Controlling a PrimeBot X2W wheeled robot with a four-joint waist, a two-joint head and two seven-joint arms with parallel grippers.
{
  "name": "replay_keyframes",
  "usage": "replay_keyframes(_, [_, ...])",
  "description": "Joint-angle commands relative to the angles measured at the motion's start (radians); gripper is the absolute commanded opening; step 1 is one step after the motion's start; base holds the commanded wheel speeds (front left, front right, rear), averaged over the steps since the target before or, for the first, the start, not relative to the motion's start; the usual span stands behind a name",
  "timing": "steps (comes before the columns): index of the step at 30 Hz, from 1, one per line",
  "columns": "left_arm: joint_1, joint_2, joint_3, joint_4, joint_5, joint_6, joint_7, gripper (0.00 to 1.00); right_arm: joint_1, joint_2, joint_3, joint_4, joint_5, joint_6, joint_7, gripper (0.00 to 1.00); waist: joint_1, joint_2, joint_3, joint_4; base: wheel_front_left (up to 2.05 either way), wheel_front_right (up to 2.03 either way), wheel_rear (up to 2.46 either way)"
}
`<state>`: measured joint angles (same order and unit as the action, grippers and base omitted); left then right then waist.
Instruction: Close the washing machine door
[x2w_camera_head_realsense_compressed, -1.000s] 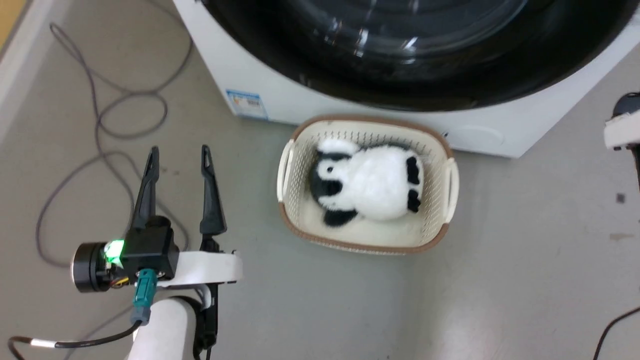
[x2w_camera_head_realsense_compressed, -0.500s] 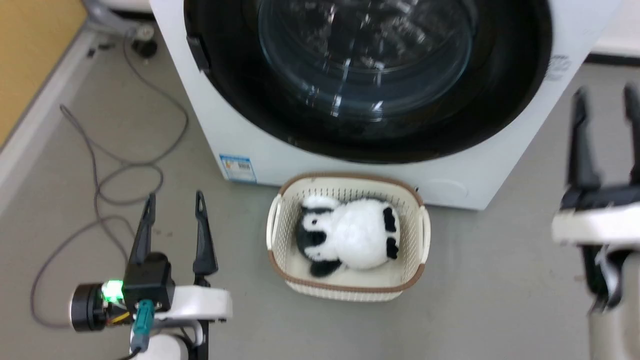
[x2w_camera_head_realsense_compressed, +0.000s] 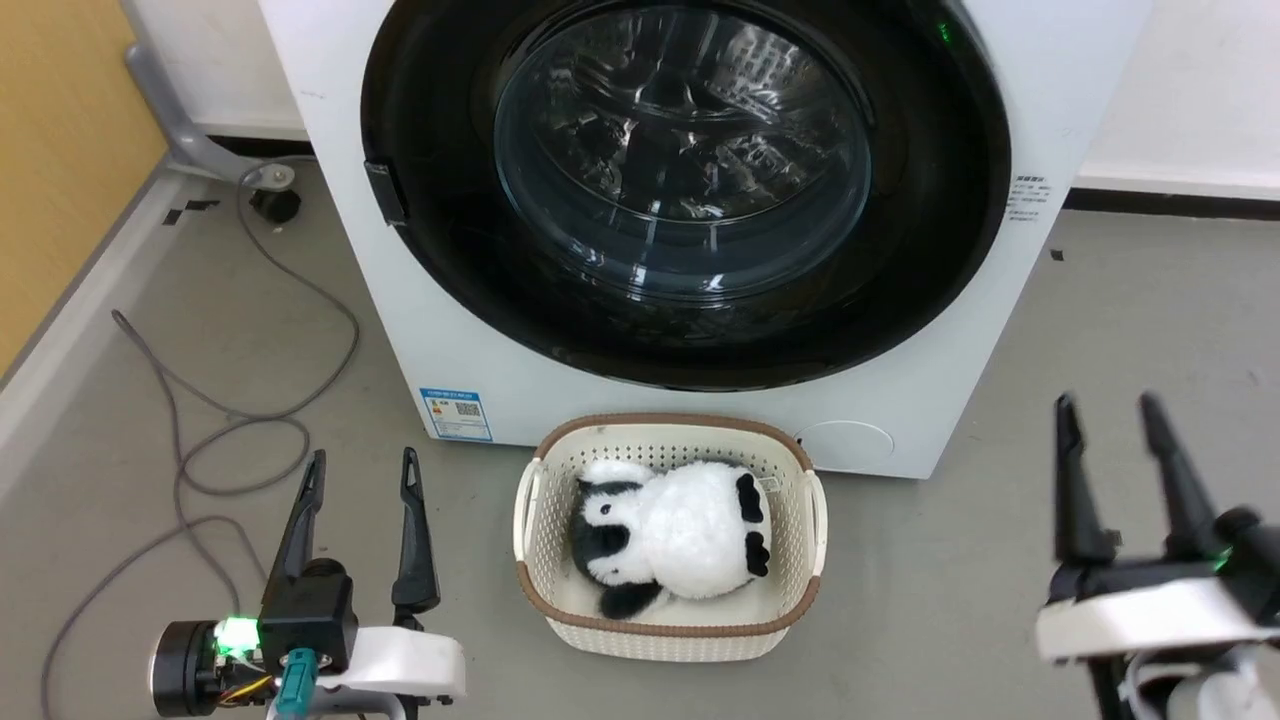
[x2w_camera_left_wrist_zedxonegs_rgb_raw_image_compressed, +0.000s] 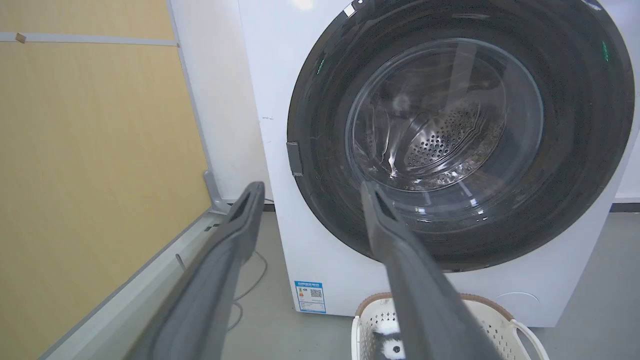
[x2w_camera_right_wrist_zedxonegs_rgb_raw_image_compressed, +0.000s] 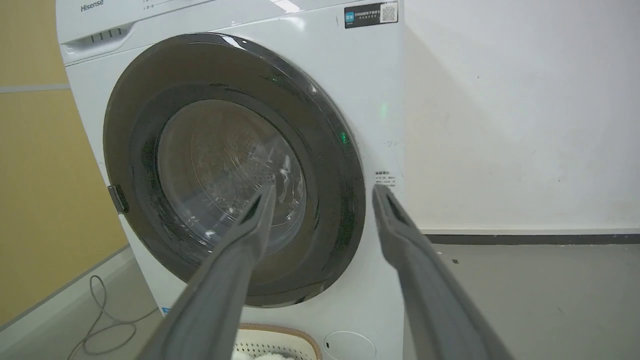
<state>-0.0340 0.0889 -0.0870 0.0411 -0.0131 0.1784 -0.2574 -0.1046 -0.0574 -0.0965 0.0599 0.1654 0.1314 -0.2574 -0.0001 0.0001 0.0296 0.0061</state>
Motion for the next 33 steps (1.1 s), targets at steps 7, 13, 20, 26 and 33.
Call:
replay_keyframes(7, [0.011,0.000,0.000,0.002,-0.001,-0.014,0.000,0.00,0.048,0.002,0.027,-0.013,0.028,0.000,0.000,0.00,0.0001,-0.0001,-0.006,-0.001,0.00,0.00,0.00])
replay_keyframes(13, [0.011,-0.003,0.001,0.001,0.000,-0.017,0.006,0.00,0.049,0.002,0.028,-0.013,0.025,0.000,0.005,0.00,0.0001,-0.0001,-0.008,-0.001,0.00,0.00,0.00])
replay_keyframes(20, [0.013,-0.005,0.006,-0.001,0.001,-0.026,0.021,0.00,0.053,0.003,0.032,-0.016,0.014,0.000,0.020,0.00,0.0001,-0.0001,-0.009,-0.001,0.00,0.00,0.00])
replay_keyframes(26, [0.014,-0.007,0.010,-0.004,0.001,-0.034,0.033,0.00,0.055,0.003,0.035,-0.018,0.005,0.000,0.032,0.00,0.0001,-0.0001,-0.010,-0.001,0.00,0.00,0.00])
replay_keyframes(33, [0.015,-0.009,0.015,-0.006,0.002,-0.042,0.045,0.00,0.058,0.003,0.039,-0.020,-0.005,0.000,0.044,0.00,0.0001,-0.0001,-0.011,-0.001,0.00,0.00,0.00])
